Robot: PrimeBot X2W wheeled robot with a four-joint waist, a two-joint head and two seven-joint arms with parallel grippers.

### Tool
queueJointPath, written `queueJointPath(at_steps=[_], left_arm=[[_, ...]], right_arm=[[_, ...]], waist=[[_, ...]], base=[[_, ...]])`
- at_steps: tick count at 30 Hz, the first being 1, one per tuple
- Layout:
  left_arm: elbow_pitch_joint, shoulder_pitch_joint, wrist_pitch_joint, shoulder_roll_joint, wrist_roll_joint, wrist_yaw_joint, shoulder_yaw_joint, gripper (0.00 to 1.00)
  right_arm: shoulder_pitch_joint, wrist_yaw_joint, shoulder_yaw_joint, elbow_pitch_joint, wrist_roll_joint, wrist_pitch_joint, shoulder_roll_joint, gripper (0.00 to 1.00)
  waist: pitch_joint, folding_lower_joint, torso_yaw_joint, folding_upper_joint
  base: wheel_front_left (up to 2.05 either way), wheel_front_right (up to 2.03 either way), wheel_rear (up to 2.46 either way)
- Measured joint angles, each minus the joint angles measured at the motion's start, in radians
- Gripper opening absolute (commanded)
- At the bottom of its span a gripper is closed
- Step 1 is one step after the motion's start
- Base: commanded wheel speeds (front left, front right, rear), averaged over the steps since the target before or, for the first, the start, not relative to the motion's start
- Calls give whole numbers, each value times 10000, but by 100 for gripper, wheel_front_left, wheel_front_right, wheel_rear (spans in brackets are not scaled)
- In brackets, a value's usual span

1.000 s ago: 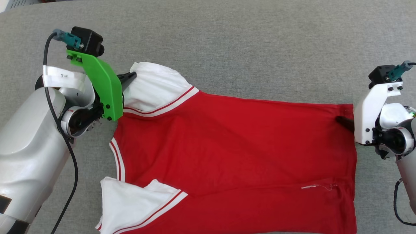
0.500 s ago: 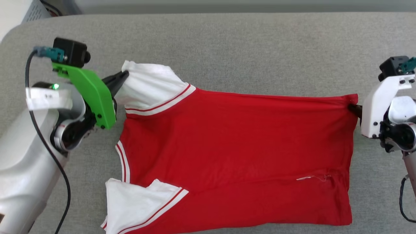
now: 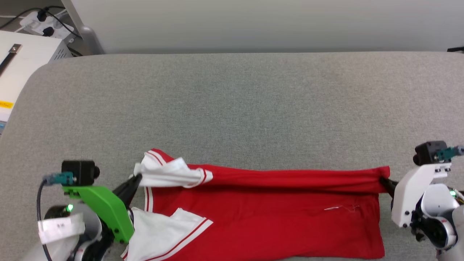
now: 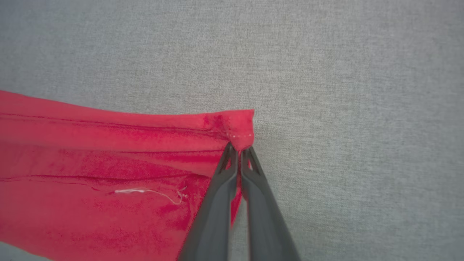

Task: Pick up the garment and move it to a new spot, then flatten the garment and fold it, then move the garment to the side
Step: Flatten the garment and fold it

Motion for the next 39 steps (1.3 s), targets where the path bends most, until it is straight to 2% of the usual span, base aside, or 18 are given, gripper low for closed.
queueJointPath(at_steps=[6, 11, 12, 13, 14, 15, 16, 17, 23, 27, 32, 35, 39], left_arm=[[-245, 1762, -311, -52, -433, 472, -136, 0], [435, 2404, -732, -667, -922, 180, -268, 0], [596, 2403, -849, -786, -943, 100, -278, 0], [809, 2391, -959, -917, -938, -13, -324, 0], [1014, 2388, -1014, -1022, -926, -132, -397, 10], [1181, 2384, -1089, -1133, -897, -222, -426, 42], [1356, 2367, -1206, -1262, -880, -343, -454, 87], [1524, 2337, -1336, -1346, -800, -443, -510, 100], [1923, 2033, -2746, -1515, -35, -696, -403, 100], [1848, 1935, -3492, -1563, 476, -677, -107, 100], [1411, 1905, -3743, -1814, 1430, -453, 825, 100], [700, 1915, -3753, -2171, 2629, -313, 1912, 100], [-52, 2032, -3753, -2669, 3956, -244, 2740, 100]], right_arm=[[1237, 0, -433, -142, -324, -604, 499, 0], [1931, -2, -773, -13, -426, -1223, 936, 0], [2026, 0, -844, 17, -424, -1373, 1043, 15], [2129, 0, -903, 75, -428, -1557, 1149, 33], [2235, -2, -976, 123, -428, -1747, 1260, 75], [2313, -2, -1039, 144, -430, -1937, 1360, 100], [2413, -2, -1083, 148, -447, -2184, 1463, 100], [2487, -2, -1116, 148, -474, -2412, 1567, 100], [2698, -2, -1360, -466, -525, -4002, 1962, 100], [2835, -2, -1565, -970, -570, -4128, 1983, 100], [2849, -4, -2019, -1243, -594, -3264, 1822, 100], [2848, -4, -2140, -1363, -596, -2362, 1492, 100], [2848, -4, -2002, -1567, -593, -1214, 1009, 100]], waist=[[-443, 0, 138, 0], [-602, 0, 265, 0], [-616, 0, 279, 0], [-631, 0, 291, 0], [-649, 0, 298, 0], [-660, 0, 304, 0], [-670, 0, 310, 0], [-688, 0, 308, 0], [-832, 0, 227, 0], [-971, 0, 119, 0], [-1125, 0, 38, 0], [-1150, 0, 76, 0], [-1105, 0, 198, 0]], base=[[0, 0, 0], [0, 0, 0], [0, 0, 0], [0, 0, 0], [0, 0, 0], [0, 0, 0], [0, 0, 0], [0, 0, 0], [0, 0, 0], [0, 0, 0], [0, 0, 0], [0, 0, 0], [0, 0, 0]])
